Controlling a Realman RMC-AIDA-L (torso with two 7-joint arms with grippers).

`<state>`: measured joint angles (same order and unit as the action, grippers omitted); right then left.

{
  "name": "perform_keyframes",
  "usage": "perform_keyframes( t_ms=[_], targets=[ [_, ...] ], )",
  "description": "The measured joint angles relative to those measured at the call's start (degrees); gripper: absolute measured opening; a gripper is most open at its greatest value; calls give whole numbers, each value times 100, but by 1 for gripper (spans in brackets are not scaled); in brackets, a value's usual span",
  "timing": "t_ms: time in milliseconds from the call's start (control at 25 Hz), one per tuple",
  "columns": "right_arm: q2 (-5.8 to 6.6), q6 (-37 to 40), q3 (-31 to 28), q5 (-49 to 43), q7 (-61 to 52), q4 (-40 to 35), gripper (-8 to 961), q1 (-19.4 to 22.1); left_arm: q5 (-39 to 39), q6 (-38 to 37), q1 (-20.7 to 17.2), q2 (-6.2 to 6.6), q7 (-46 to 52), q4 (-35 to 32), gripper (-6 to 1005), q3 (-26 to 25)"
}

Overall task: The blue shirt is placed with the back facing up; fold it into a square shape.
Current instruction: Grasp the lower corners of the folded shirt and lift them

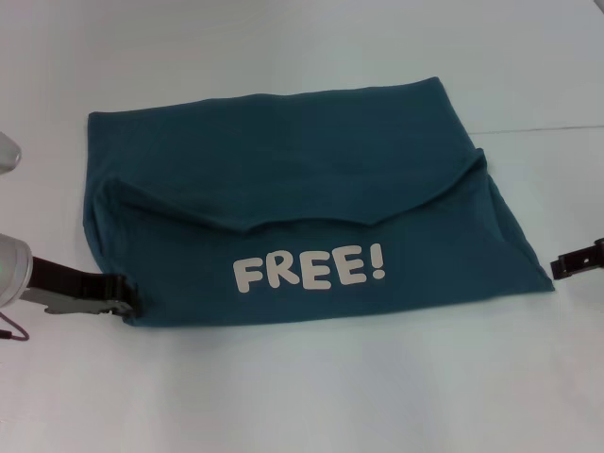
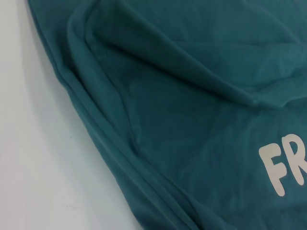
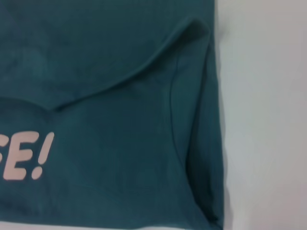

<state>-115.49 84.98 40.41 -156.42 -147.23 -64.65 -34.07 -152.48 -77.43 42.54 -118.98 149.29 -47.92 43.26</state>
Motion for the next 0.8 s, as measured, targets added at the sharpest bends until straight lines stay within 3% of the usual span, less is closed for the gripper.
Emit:
perform_keyframes(
  t_ms=[320, 800],
  targets=[
    [-231, -256, 47, -514, -69, 144, 860, -148, 0, 0, -2, -12, -48, 2, 105, 6],
    [-236, -750, 120, -609, -188, 670, 831, -326, -1, 29, -26, -38, -85, 2, 105, 7]
  ],
)
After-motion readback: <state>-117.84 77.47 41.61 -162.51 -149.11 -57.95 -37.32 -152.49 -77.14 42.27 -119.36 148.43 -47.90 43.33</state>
